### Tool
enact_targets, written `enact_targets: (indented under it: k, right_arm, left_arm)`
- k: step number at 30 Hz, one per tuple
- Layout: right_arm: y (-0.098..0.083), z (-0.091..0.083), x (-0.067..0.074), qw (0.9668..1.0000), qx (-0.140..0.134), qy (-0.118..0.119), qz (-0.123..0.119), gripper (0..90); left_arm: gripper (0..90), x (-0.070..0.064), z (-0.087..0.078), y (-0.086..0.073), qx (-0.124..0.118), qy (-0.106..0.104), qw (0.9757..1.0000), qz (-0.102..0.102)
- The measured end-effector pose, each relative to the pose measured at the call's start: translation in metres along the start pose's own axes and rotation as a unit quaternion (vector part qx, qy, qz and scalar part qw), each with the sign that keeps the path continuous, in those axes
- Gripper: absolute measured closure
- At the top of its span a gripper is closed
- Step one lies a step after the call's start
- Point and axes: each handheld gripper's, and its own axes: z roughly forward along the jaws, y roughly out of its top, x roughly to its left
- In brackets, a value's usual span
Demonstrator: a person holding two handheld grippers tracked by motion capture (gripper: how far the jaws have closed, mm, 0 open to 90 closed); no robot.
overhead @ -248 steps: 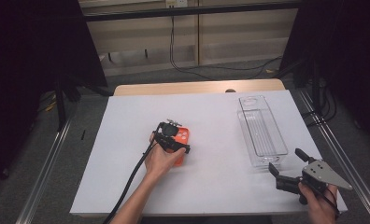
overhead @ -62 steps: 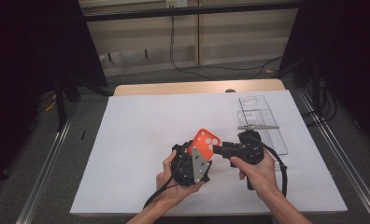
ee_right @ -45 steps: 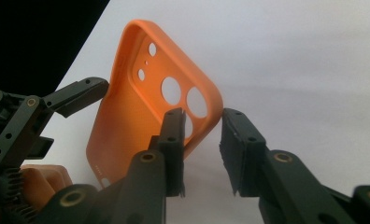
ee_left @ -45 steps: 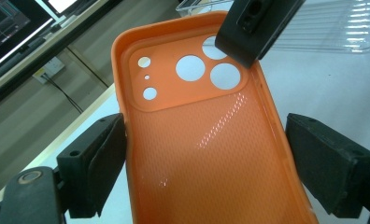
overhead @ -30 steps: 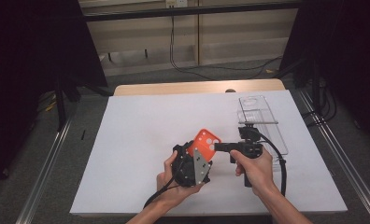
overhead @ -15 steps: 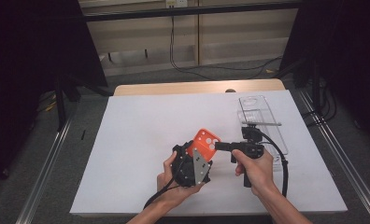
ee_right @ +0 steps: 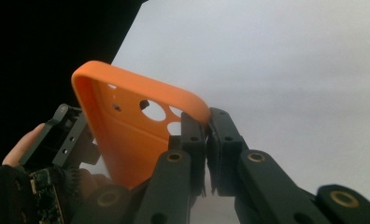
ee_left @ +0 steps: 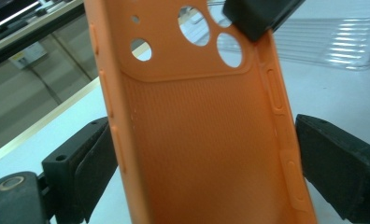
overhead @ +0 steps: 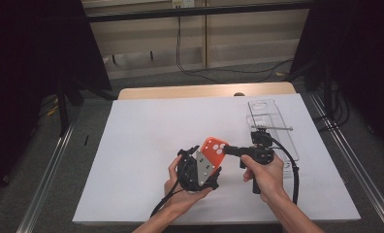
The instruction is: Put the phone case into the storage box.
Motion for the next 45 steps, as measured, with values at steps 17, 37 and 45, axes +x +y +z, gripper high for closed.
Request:
enact_targets:
  k: [17,37,45]
  right_arm:
    - [0.005,-0.006,-0.002,0.9996,-0.02,-0.007,-0.016,85.6]
    - [0.011,-0.016,-0.007,0.9966,-0.053,-0.045,-0.045,85.6]
    - [0.012,-0.02,-0.007,0.9952,-0.062,-0.055,-0.052,85.6]
  left_arm:
    - [2.7,0.013,-0.003,0.0,-0.005,-0.069,0.9947,-0.075]
    - [3.0,0.05,-0.025,-0.018,-0.034,-0.041,0.9903,-0.128]
    - [3.9,0.062,-0.028,-0.023,-0.058,-0.006,0.9857,-0.159]
